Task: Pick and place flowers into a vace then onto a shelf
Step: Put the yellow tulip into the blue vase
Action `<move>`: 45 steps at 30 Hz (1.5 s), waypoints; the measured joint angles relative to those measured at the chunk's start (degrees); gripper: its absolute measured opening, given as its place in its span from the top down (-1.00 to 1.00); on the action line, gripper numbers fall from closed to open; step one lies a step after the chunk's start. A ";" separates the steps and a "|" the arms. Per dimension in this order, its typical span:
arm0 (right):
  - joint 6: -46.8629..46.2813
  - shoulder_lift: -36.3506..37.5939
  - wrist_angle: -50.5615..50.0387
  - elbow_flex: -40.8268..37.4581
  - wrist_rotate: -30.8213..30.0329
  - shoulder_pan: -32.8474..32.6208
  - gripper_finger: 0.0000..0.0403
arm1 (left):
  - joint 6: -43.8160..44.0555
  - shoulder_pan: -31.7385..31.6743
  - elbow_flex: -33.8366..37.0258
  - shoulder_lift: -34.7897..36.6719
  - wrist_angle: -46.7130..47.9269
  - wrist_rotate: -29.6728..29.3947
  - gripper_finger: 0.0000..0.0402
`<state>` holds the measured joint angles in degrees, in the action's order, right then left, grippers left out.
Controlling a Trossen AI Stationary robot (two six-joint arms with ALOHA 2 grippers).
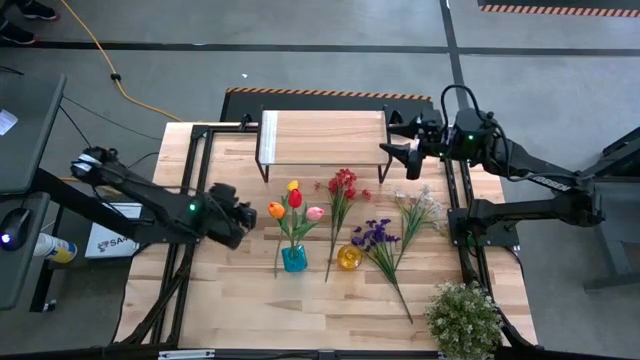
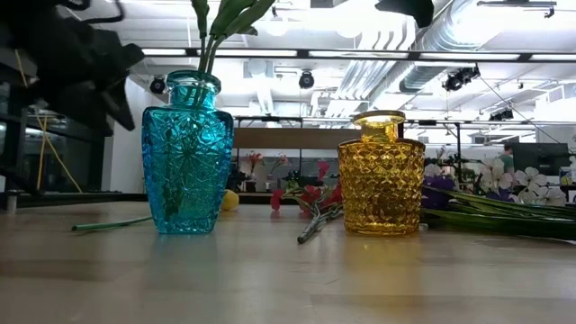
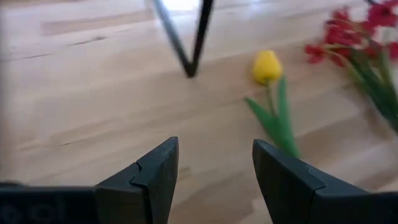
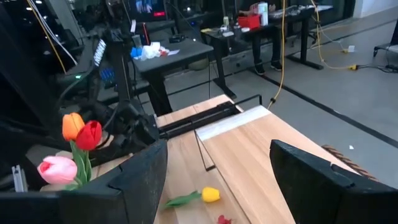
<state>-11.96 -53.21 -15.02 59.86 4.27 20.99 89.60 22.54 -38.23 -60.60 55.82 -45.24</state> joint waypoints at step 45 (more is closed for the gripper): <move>-2.78 0.00 -0.58 0.00 0.66 -0.02 -0.36 | -35.49 -29.28 14.07 -11.48 -59.08 40.51 -0.18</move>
<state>-14.74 -53.21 -15.59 59.86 4.93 20.97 54.11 -6.74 -24.16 -72.07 -3.26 -4.73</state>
